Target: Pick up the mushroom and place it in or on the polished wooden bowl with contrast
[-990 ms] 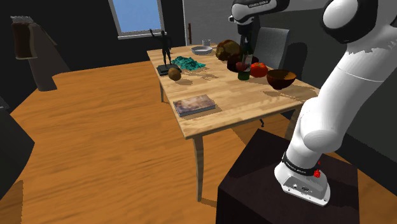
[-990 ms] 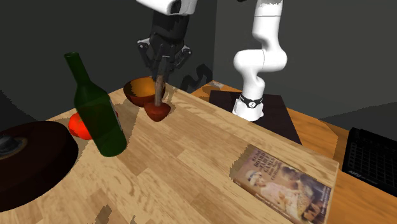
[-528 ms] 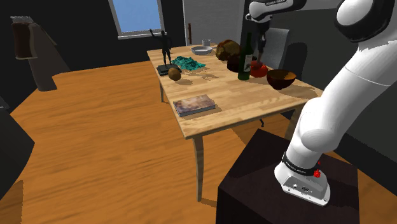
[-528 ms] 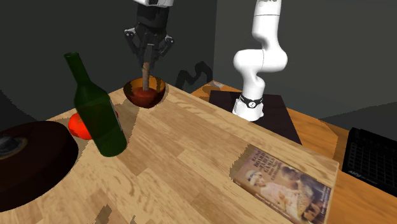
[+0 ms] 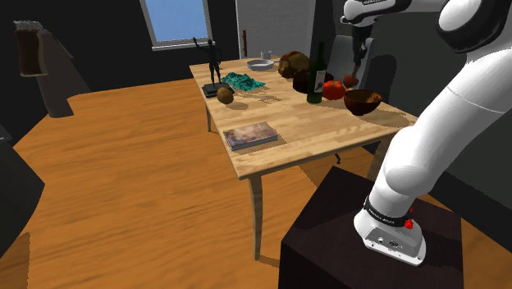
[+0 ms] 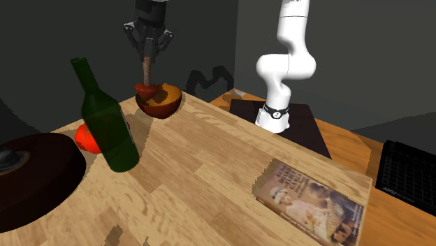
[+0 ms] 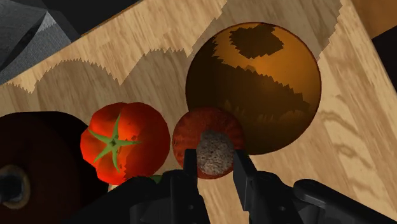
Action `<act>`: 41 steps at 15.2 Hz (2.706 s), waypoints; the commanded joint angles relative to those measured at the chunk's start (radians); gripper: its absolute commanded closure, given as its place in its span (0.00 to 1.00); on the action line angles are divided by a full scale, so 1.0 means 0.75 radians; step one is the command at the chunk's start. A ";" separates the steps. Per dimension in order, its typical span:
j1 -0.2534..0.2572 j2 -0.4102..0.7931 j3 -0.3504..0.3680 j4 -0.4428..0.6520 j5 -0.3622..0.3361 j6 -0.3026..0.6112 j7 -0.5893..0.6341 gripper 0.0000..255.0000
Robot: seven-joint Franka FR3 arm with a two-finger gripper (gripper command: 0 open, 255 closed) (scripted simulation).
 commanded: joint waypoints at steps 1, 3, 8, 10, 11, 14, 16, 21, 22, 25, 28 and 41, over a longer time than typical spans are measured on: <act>-0.013 0.010 -0.055 0.028 0.014 0.006 -0.077 1.00; -0.021 0.027 -0.114 0.055 0.035 0.017 -0.152 1.00; -0.029 0.067 -0.225 0.069 0.081 0.071 -0.270 1.00; -0.033 0.062 -0.226 0.031 0.072 0.105 -0.260 1.00; -0.035 0.060 -0.227 0.012 0.068 0.122 -0.255 1.00; -0.039 0.058 -0.233 -0.042 0.059 0.173 -0.242 1.00; -0.041 0.059 -0.238 -0.076 0.054 0.208 -0.235 1.00; -0.043 0.070 -0.257 -0.157 0.049 0.297 -0.222 1.00; -0.043 0.073 -0.262 -0.173 0.049 0.315 -0.220 1.00; -0.042 0.088 -0.279 -0.218 0.052 0.370 -0.216 1.00; -0.042 0.089 -0.280 -0.221 0.052 0.374 -0.216 1.00; -0.059 0.023 -0.215 -0.178 0.005 0.274 -0.183 0.00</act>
